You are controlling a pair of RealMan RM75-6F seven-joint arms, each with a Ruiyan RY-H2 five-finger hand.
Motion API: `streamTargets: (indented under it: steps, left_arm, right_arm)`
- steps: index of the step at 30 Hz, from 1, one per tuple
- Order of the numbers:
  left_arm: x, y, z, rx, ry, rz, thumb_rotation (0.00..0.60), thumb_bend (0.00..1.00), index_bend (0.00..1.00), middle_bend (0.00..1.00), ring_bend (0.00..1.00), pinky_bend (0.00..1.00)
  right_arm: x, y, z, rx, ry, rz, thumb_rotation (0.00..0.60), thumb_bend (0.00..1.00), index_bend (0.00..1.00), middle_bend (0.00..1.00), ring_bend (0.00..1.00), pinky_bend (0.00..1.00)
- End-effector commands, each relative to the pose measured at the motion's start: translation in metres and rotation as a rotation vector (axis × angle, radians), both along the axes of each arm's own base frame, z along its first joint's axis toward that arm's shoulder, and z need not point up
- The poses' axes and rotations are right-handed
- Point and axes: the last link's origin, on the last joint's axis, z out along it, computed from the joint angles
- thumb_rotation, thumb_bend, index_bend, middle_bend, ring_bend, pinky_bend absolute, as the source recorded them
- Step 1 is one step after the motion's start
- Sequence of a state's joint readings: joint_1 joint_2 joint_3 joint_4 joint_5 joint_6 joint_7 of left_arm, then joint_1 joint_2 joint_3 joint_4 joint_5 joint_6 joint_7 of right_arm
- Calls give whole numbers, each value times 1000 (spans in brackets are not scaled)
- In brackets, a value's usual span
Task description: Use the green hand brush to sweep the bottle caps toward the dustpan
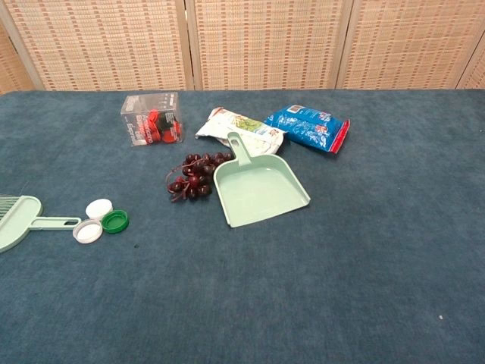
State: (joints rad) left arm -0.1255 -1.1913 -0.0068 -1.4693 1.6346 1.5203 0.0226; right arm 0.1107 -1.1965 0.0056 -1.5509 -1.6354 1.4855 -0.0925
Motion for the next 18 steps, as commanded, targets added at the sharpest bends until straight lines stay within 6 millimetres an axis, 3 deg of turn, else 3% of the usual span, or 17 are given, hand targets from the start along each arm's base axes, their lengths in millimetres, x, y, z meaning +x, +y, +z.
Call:
streamTargets:
  steps: [1,4,7,9,11,12,18]
  left_arm:
    - [1,1,-8,-27,14,17,600,410,0,0,0,128]
    - [10,3,-15,-45,-4,-17,600,420,0,1,6,134]
    - [20,-1,-25,-56,-15,-97,600,422,23,51,96,214]
    - [29,3,-34,-71,-10,-143,600,421,53,99,242,348]
    - [34,7,-41,-96,-2,-161,600,421,105,171,520,616]
    - [36,10,-44,-110,4,-161,600,421,127,193,588,682]
    - [48,27,-70,-149,50,-133,600,421,196,263,668,756]
  right_arm:
    - [0,-1,-1,0,2,-3,600,243,0,0,0,0]
    - [0,-1,0,-2,3,-8,600,243,0,0,0,0]
    - [1,-2,1,-7,-4,-10,600,243,0,0,0,0]
    - [1,-1,1,-2,-3,-6,600,243,0,0,0,0]
    - [1,0,2,11,-10,-6,600,243,0,0,0,0]
    - [2,1,3,10,-13,-5,600,243,0,0,0,0]
    - [7,6,14,-33,-50,26,600,243,0,0,0,0]
